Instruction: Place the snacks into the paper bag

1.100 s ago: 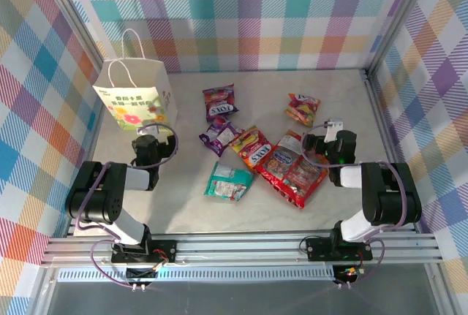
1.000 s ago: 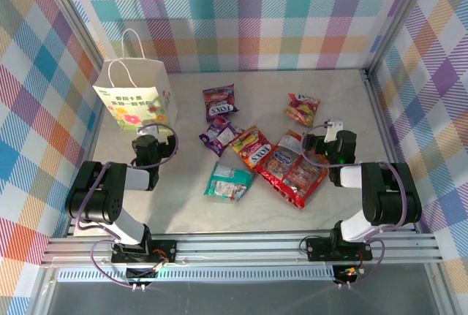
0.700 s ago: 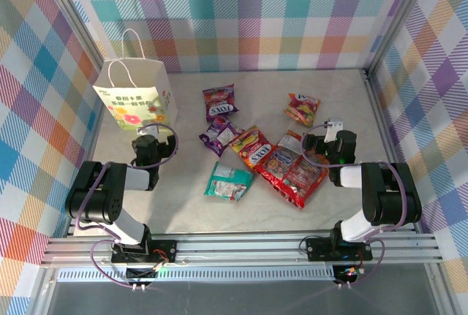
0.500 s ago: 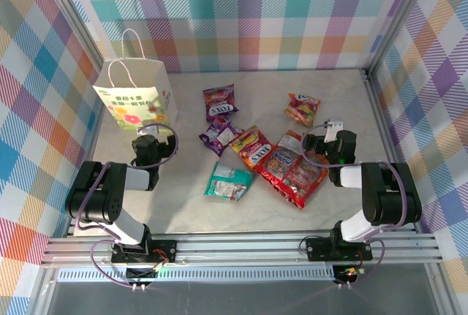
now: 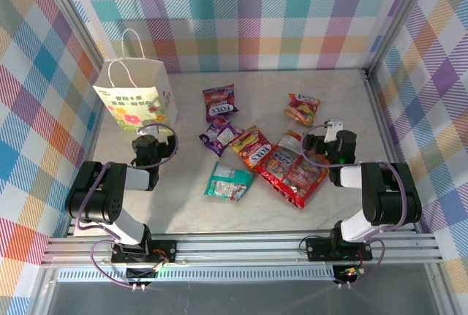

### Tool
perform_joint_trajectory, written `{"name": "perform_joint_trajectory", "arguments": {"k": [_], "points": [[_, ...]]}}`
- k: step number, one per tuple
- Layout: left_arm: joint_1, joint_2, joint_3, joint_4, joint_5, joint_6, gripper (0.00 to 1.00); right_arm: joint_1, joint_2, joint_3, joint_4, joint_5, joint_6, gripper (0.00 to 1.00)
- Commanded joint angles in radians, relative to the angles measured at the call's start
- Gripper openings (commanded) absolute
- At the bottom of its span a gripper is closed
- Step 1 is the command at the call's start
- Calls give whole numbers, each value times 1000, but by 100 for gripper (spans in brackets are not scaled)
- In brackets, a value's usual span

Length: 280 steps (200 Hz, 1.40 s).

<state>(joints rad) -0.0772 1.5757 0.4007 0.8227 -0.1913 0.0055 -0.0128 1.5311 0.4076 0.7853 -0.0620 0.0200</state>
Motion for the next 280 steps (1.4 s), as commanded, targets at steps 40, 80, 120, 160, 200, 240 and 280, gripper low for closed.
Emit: {"name": "perform_joint_trajectory", "arguments": {"k": [40, 80, 120, 160, 200, 240, 280], "points": [[-7, -75, -13, 23, -65, -12, 100, 18, -113, 57, -147, 61, 4, 99], [-11, -271, 147, -447, -65, -57, 100, 22, -251, 120, -424, 140, 57, 99], [-47, -407, 347, -828, -84, -81, 98, 41, -358, 186, -591, 156, 73, 99], [-60, -537, 492, -1089, -141, -146, 93, 55, -421, 292, -810, 183, 107, 99], [-67, -520, 750, -1439, -262, -207, 79, 69, -451, 384, -970, 161, 129, 99], [-69, -486, 924, -1569, -287, -270, 75, 95, -474, 465, -1077, 63, 126, 99], [-70, -385, 1057, -1649, -296, -318, 70, 152, -453, 611, -1241, 61, 117, 99]]}}
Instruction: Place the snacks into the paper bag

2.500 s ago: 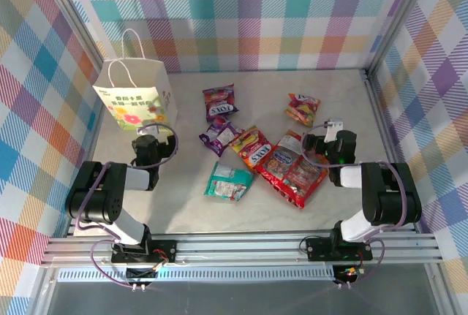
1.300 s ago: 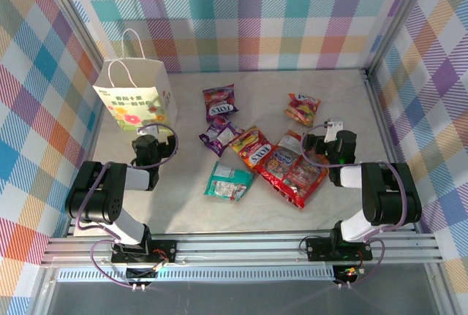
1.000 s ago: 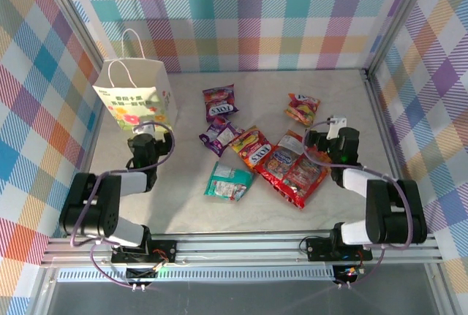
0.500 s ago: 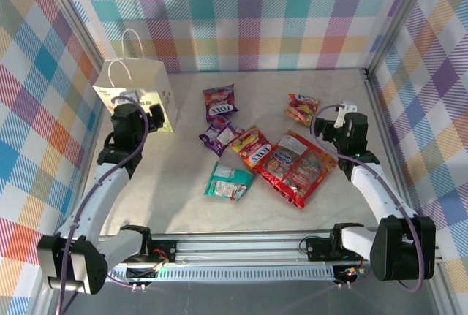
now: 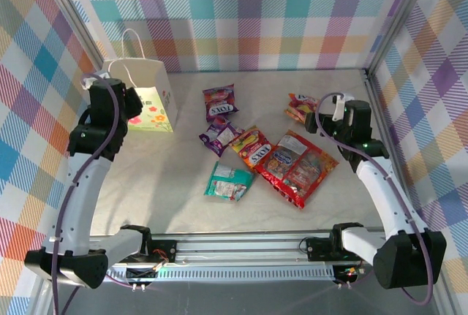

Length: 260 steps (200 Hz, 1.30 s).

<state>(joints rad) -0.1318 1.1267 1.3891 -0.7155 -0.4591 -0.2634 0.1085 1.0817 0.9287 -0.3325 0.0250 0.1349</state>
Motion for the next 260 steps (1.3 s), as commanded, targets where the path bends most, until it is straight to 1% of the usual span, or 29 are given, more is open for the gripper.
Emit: {"name": "perform_joint_trajectory", "arguments": {"k": [1, 10, 49, 59, 67, 90, 119, 131, 149, 166, 205, 227, 240, 260], "points": [[-16, 68, 72, -113, -28, -50, 70, 32, -3, 94, -126, -25, 2, 99], [-17, 96, 98, -122, -35, -55, 67, 48, 2, 120, -151, -21, 2, 99], [-21, 178, 140, -82, -107, -83, 67, 110, 39, 205, -213, -25, -10, 99], [-22, 193, 152, -69, -125, -90, 63, 126, 51, 222, -224, -25, -13, 99], [-22, 207, 161, -56, -134, -95, 58, 140, 61, 233, -232, -24, -11, 99], [-22, 255, 192, -31, -149, -106, 57, 180, 82, 241, -249, -31, 0, 99], [-24, 340, 248, -35, -154, -118, 57, 230, 98, 243, -267, -1, -1, 99], [-24, 370, 268, -33, -153, -124, 55, 246, 100, 254, -279, 9, -3, 99], [-23, 411, 303, -45, -165, -145, 52, 256, 98, 263, -280, 15, -11, 99], [-24, 444, 332, -66, -195, -164, 51, 258, 92, 272, -285, 28, -18, 99], [-25, 512, 371, -62, -218, -171, 49, 261, 72, 280, -293, 34, -23, 99], [-25, 552, 409, -83, -248, -177, 46, 261, 70, 282, -296, 32, -32, 99], [-25, 579, 434, -104, -269, -185, 43, 261, 72, 286, -302, 37, -35, 99], [-24, 610, 452, -102, -271, -182, 42, 261, 73, 289, -307, 44, -44, 99]]}}
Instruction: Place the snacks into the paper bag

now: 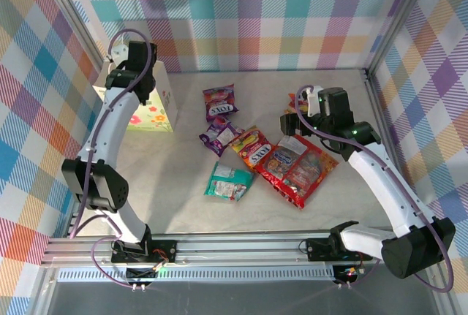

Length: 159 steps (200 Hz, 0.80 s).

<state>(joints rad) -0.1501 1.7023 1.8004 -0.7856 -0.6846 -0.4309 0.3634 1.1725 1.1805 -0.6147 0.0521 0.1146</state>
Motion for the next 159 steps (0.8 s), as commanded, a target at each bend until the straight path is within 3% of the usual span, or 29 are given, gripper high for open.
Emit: {"name": "perform_joint_trajectory", "arguments": {"k": [1, 59, 111, 159], "points": [[-6, 36, 42, -32, -46, -13, 42, 6, -17, 36, -25, 18, -24, 99], [-5, 97, 88, -50, -27, -5, 35, 6, -14, 39, -36, 21, -31, 99], [-5, 91, 82, -52, 5, 37, 6, 6, -10, 47, -72, 54, -36, 99], [-5, 43, 60, -75, 137, 65, 1, 6, -41, 33, -75, 55, -29, 99]]}}
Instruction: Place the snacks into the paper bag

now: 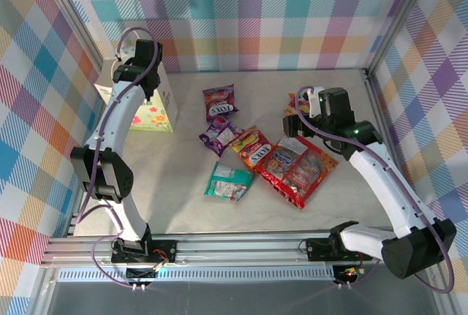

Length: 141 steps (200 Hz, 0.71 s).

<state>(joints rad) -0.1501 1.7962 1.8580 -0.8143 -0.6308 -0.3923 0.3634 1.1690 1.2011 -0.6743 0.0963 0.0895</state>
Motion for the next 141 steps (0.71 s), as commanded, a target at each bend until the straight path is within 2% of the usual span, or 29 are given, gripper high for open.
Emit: {"name": "perform_joint_trajectory", "arguments": {"k": [1, 54, 141], "points": [[-5, -52, 2, -47, 86, 26, 0, 6, -39, 12, -15, 10, -4, 99], [-6, -143, -73, -84, 141, 64, 0, 6, -66, 3, -37, -1, 8, 99], [-6, -380, -269, -134, 202, 72, 0, 8, -129, -26, -44, -25, 80, 99]]}}
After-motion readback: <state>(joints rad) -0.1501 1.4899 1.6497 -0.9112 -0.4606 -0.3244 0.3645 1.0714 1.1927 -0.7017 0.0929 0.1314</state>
